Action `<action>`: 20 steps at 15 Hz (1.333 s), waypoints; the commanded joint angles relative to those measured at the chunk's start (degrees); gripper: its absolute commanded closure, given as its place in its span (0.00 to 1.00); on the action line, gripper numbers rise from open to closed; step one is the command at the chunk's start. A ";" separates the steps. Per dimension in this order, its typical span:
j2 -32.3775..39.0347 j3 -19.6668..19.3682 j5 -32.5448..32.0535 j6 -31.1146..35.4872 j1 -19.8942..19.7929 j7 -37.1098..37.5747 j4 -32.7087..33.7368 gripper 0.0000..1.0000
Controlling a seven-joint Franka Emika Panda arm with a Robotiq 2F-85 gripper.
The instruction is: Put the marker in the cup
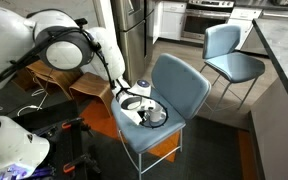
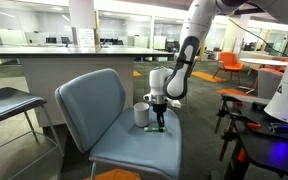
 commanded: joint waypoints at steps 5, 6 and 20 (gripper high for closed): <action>-4.19 0.42 -3.04 -2.98 0.00 2.31 -3.06 0.95; -5.69 0.23 -3.86 -4.65 0.54 2.32 -3.94 0.95; -19.43 -3.97 -20.16 -28.96 7.91 10.06 -2.53 0.95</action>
